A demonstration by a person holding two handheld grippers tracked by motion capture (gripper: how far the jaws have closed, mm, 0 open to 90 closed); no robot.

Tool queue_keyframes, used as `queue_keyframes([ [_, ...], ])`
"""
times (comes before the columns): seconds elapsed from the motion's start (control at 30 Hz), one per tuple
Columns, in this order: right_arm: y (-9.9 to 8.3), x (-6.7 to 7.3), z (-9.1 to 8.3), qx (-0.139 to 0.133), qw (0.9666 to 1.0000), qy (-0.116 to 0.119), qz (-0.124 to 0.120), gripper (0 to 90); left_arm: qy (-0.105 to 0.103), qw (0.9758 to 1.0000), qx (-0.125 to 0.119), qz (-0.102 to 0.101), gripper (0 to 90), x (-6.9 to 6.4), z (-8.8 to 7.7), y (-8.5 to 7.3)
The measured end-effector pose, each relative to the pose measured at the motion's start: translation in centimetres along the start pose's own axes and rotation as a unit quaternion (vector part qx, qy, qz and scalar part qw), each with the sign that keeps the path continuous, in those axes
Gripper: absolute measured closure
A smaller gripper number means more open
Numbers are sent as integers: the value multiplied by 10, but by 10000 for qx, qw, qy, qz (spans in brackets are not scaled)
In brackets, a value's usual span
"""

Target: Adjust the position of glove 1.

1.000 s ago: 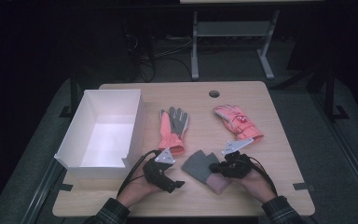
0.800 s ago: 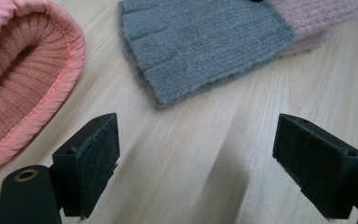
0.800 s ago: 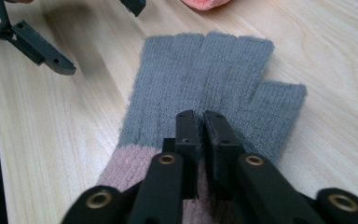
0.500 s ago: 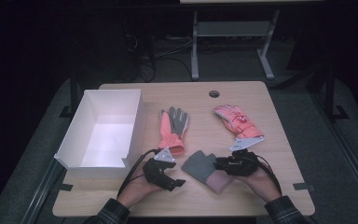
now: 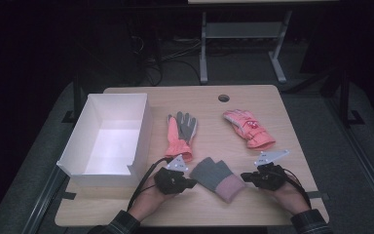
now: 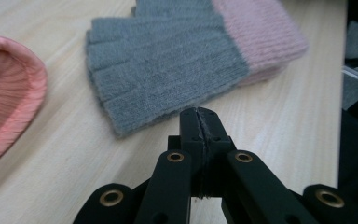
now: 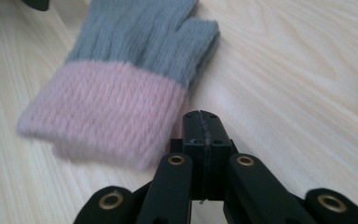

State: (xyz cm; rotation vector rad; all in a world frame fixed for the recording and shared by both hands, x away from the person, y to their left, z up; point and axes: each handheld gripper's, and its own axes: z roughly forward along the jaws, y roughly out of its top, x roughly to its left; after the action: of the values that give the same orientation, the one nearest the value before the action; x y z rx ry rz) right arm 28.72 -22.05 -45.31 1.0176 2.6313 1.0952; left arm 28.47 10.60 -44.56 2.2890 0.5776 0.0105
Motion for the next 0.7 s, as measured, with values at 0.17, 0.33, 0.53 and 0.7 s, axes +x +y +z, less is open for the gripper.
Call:
queue_keyframes([
  [0.17, 0, 0, 2, 48, 9999, -1, -164, 900, 100, 9998, 90, -129, 896, 2, 11, 3],
  [0.33, 1, 1, 8, 222, 9994, 114, -220, 900, 181, 9996, 225, -79, 896, 5, 18, 8],
  [0.53, 0, 2, 9, 242, 9991, 264, -219, 900, 330, 9990, 313, 23, 895, 8, 25, 13],
  [0.7, -1, 8, 11, 386, 9983, 387, -207, 900, 340, 9987, 371, 49, 895, 14, 28, 19],
])
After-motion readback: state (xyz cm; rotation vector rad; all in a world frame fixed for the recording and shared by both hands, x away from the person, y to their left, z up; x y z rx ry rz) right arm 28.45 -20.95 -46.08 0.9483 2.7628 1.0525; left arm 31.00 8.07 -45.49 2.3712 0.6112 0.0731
